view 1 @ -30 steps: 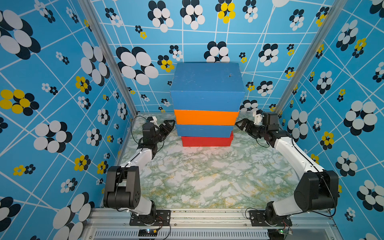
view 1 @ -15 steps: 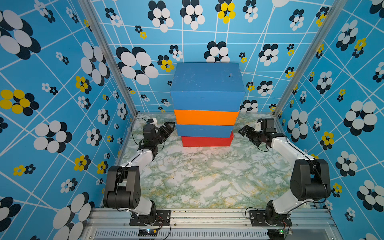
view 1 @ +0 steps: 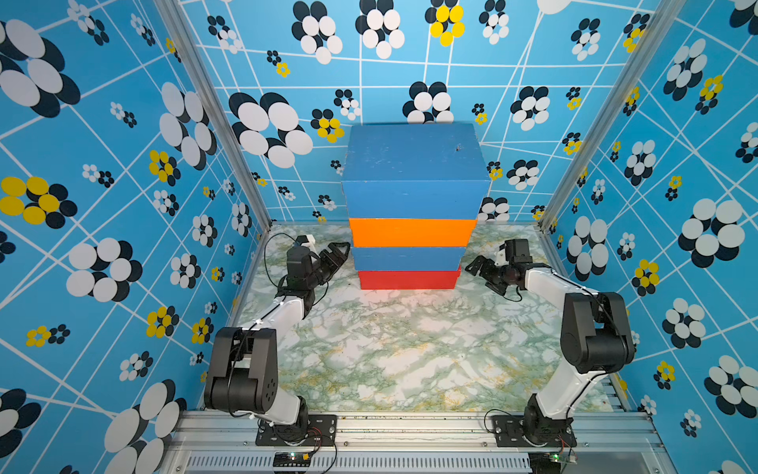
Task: Stack the shoeboxes
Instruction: Adjust the shoeboxes in the shoebox.
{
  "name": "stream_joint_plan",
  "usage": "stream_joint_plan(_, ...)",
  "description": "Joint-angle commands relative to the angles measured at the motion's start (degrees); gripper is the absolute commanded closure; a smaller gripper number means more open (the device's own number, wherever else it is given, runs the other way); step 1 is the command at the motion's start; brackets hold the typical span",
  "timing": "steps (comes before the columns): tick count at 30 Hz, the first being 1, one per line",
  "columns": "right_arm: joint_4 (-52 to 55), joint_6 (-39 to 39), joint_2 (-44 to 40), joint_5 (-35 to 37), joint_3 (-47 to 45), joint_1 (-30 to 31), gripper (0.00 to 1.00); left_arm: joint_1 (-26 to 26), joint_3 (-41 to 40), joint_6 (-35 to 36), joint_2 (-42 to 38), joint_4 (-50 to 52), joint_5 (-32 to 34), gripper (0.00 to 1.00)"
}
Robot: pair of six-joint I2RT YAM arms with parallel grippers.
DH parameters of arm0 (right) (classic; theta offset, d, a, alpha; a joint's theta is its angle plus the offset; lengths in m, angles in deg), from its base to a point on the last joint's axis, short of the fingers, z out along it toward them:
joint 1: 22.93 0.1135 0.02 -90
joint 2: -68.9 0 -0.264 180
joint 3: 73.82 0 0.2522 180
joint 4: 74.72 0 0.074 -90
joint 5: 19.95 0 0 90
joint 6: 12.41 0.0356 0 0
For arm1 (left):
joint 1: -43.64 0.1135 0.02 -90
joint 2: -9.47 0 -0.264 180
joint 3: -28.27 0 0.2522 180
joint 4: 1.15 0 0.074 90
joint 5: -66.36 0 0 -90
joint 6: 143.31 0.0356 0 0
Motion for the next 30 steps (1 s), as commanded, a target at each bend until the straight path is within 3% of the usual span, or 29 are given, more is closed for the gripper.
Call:
stream_joint_plan(1,1.06,-1.4,0.23,-1.3,1.71,0.14,0.01,-0.71,-0.42,0.27,-0.06,-0.78,-0.26,0.09)
stream_joint_plan(17,1.44,-1.41,-1.33,-1.71,2.24,1.25,0.01,-1.89,-0.07,0.42,0.02,-0.43,0.27,0.09)
stream_joint_plan(30,3.22,-2.22,-4.1,-0.67,2.17,1.28,0.02,2.0,-0.43,0.42,-2.94,1.38,-0.78,0.09)
